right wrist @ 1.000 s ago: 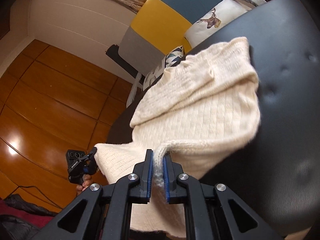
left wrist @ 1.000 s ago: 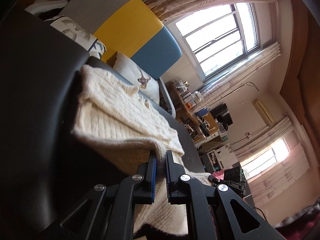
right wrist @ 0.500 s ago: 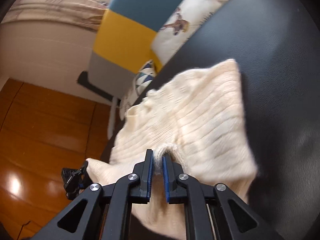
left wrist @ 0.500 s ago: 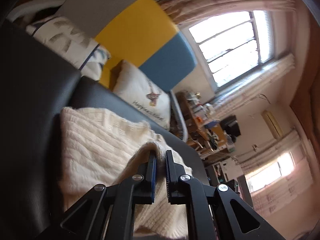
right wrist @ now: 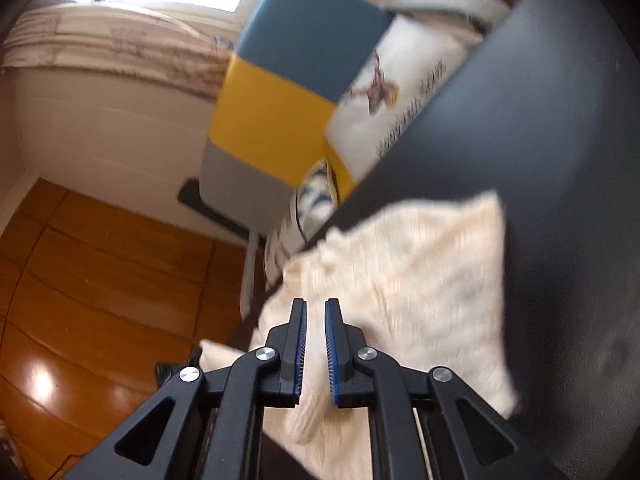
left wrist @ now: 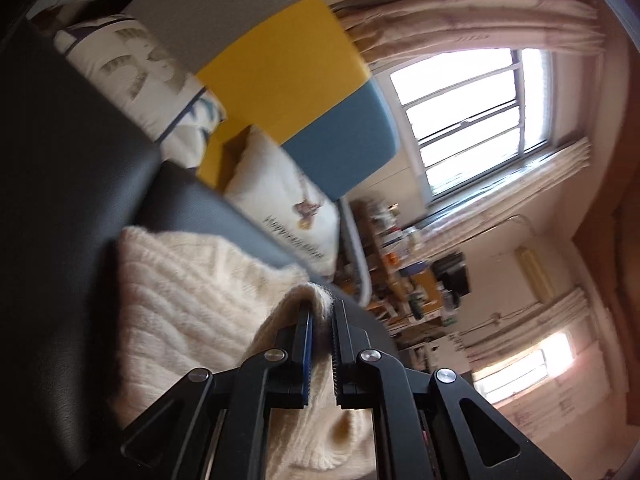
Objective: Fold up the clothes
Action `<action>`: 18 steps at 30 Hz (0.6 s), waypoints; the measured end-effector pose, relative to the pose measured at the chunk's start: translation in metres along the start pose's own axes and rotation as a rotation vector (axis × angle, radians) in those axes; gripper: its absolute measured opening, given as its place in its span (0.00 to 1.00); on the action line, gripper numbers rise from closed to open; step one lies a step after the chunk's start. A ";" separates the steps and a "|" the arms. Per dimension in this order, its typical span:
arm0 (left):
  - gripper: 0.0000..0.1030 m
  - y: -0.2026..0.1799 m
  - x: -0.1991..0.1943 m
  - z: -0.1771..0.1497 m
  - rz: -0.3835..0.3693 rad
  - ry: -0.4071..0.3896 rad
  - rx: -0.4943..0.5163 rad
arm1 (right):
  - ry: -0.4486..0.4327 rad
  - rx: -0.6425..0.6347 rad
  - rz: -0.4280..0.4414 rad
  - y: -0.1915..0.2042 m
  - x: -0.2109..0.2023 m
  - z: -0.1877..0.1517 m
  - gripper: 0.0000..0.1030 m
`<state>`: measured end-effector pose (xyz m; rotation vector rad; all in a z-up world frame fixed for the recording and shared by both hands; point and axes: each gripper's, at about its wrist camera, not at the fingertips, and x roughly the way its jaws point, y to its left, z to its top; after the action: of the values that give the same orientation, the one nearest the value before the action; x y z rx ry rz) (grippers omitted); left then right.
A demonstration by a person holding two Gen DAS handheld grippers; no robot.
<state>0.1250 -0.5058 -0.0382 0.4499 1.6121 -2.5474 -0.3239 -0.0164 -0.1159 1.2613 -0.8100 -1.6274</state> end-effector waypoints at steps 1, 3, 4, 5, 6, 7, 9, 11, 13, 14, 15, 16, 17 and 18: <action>0.08 0.000 0.002 0.005 -0.004 -0.010 -0.015 | -0.016 0.031 -0.022 -0.008 0.002 0.006 0.08; 0.08 0.007 0.014 0.014 0.013 -0.012 -0.054 | -0.018 0.091 -0.095 -0.029 0.012 0.014 0.08; 0.08 0.017 0.023 0.016 0.051 -0.005 -0.079 | -0.006 0.120 -0.106 -0.038 0.018 0.015 0.11; 0.08 0.026 0.032 0.018 0.088 0.002 -0.104 | 0.018 0.131 -0.099 -0.042 0.023 0.012 0.11; 0.08 0.035 0.041 0.020 0.126 0.009 -0.129 | 0.047 0.114 -0.100 -0.042 0.027 0.007 0.12; 0.08 0.044 0.049 0.022 0.158 0.017 -0.150 | 0.067 0.077 -0.114 -0.038 0.029 0.002 0.19; 0.08 0.056 0.056 0.020 0.181 0.039 -0.165 | 0.122 0.043 -0.052 -0.031 0.029 -0.011 0.24; 0.08 0.068 0.063 0.017 0.204 0.058 -0.179 | 0.187 0.079 0.040 -0.029 0.029 -0.024 0.27; 0.08 0.072 0.063 0.016 0.221 0.068 -0.182 | 0.234 0.107 0.095 -0.028 0.026 -0.038 0.28; 0.08 0.074 0.064 0.016 0.219 0.075 -0.184 | 0.252 0.111 0.107 -0.026 0.027 -0.045 0.30; 0.08 0.073 0.063 0.016 0.221 0.078 -0.182 | 0.269 0.115 0.118 -0.025 0.030 -0.050 0.31; 0.08 0.073 0.063 0.016 0.224 0.081 -0.180 | 0.269 0.119 0.132 -0.025 0.034 -0.053 0.31; 0.08 0.073 0.063 0.016 0.227 0.084 -0.178 | 0.264 0.121 0.135 -0.025 0.038 -0.055 0.35; 0.09 0.072 0.063 0.015 0.228 0.084 -0.180 | 0.278 0.129 0.111 -0.025 0.046 -0.057 0.37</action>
<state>0.0789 -0.5463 -0.1135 0.6869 1.6905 -2.2238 -0.2786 -0.0473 -0.1710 1.4680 -0.8039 -1.2930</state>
